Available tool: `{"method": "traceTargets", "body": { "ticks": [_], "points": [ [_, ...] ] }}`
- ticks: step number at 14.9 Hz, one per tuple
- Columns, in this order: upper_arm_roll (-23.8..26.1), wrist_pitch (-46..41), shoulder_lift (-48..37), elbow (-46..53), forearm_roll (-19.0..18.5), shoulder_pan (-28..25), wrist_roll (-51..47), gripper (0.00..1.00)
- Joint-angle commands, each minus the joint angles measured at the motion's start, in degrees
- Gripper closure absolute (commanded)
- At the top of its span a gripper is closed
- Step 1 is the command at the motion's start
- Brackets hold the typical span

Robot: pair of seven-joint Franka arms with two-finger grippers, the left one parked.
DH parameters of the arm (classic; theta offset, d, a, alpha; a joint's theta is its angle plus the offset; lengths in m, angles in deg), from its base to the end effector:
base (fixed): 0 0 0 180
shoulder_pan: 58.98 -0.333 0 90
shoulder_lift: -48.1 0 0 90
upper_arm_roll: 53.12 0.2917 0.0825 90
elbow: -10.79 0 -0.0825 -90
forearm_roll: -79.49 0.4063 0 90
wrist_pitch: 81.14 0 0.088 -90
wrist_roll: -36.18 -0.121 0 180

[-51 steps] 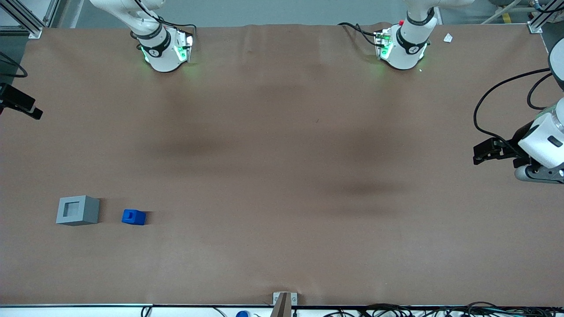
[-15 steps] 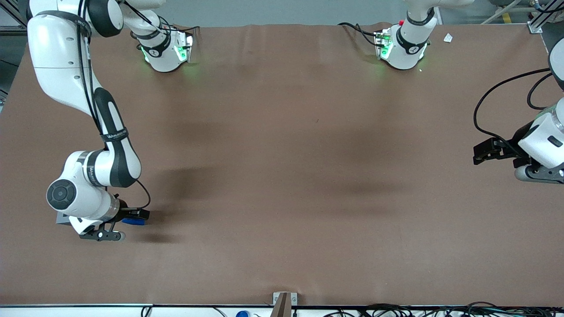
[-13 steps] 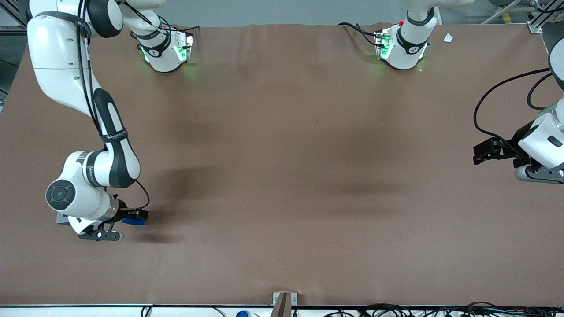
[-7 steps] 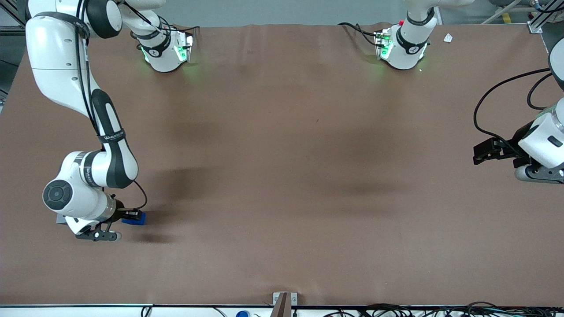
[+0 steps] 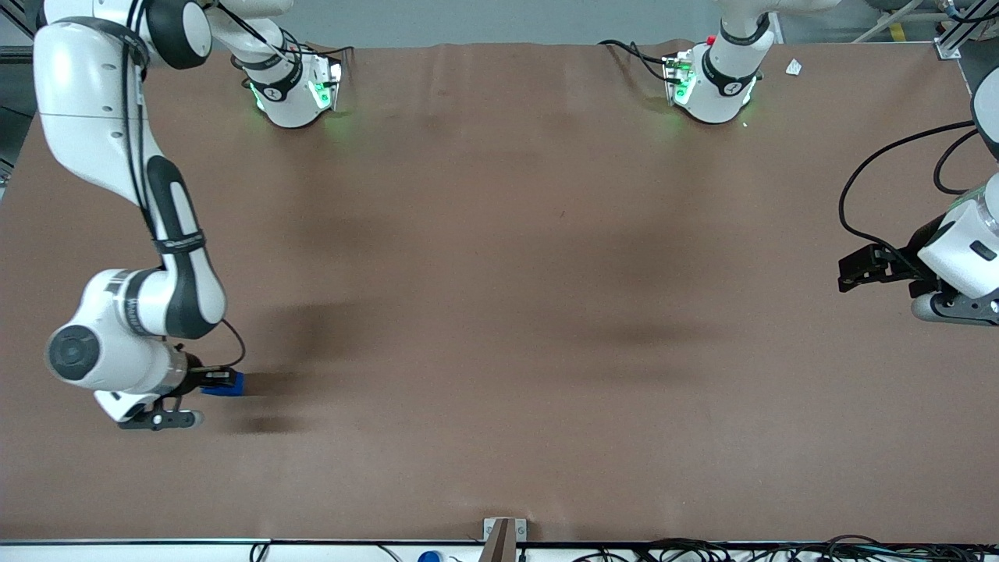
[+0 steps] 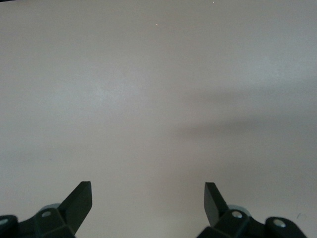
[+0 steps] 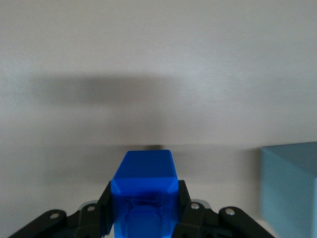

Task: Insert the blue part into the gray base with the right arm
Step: 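Carry the blue block over the gray base's square opening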

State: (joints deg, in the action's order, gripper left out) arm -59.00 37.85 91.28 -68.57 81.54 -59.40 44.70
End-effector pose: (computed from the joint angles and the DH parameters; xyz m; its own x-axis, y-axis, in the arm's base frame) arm 0.7253 -0.0551 0.2161 0.9962 0.0596 -0.0635 0.0616 -0.9976 0.0309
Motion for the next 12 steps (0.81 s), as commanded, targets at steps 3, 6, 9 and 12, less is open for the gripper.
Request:
{"method": "traceTargets", "body": {
  "ticks": [3,6,9,12],
  "points": [
    [0.9,-10.2,-1.7,6.5,0.0,6.8,12.6,1.00],
    [1.0,-9.9,-1.4,7.6,0.0,9.5,17.7,1.00],
    [1.1,-9.6,-1.3,8.1,0.1,11.2,18.3,1.00],
    [1.1,-9.5,-1.1,8.3,0.2,12.8,18.5,1.00]
  ]
}}
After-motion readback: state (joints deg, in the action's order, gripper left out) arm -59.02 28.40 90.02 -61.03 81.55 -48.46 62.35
